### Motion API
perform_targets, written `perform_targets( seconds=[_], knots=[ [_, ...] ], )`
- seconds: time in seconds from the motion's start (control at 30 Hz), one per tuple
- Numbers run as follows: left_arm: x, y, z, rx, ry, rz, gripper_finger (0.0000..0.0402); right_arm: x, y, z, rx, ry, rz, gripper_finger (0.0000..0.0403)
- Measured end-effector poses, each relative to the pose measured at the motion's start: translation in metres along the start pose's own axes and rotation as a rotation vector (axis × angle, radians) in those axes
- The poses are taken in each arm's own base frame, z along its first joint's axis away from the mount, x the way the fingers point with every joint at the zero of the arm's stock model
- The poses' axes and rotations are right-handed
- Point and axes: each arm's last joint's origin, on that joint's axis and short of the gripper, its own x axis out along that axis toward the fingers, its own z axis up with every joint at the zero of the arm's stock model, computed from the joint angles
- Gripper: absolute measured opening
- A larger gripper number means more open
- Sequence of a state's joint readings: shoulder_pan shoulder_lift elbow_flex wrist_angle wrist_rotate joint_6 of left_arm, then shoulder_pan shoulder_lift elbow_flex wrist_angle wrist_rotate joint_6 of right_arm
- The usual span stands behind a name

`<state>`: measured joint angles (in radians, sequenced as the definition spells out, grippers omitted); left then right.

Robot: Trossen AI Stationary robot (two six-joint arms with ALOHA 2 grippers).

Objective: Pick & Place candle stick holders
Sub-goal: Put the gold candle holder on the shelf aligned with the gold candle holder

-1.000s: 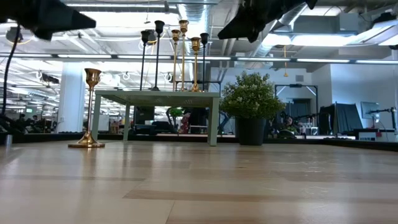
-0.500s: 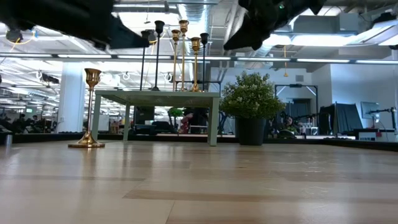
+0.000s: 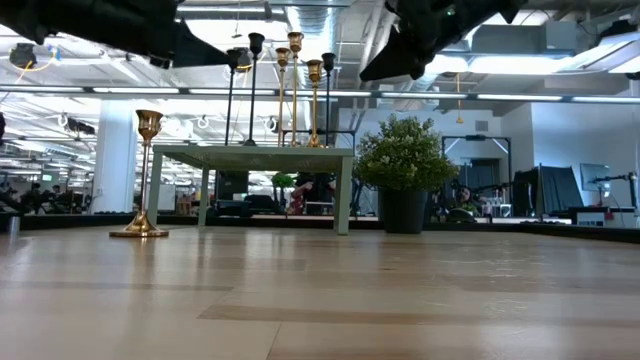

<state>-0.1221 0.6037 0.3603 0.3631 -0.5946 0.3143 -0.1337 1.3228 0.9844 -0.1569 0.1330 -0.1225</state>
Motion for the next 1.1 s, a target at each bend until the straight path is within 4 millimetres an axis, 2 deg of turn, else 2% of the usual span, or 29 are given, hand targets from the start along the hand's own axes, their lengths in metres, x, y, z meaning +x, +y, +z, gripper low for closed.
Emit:
perform_targets(
  seconds=[0.13,0.37,0.63,0.8,0.97,1.1],
  knots=[
    [-0.004,0.011,-0.007,0.008,0.049,-0.042,0.0003,0.0,0.0,0.003,0.015,-0.032,-0.004,0.0],
    [0.003,0.031,-0.015,0.007,0.083,-0.068,0.0005,0.0,0.0,0.004,0.052,-0.046,-0.004,0.0],
    [0.003,0.069,-0.001,0.048,0.195,0.034,0.0005,0.002,0.0,0.006,0.078,-0.062,-0.003,0.0],
    [-0.012,0.078,0.001,0.034,0.218,0.081,0.0005,0.002,0.0,0.006,0.079,-0.068,-0.003,0.0],
    [-0.038,0.074,-0.006,-0.065,0.292,0.052,0.0005,0.002,0.0,0.006,0.08,-0.068,-0.006,0.0],
    [-0.06,0.071,-0.003,-0.118,0.235,-0.021,0.0005,0.002,-0.003,0.006,0.082,-0.069,-0.013,0.0]
  ],
)
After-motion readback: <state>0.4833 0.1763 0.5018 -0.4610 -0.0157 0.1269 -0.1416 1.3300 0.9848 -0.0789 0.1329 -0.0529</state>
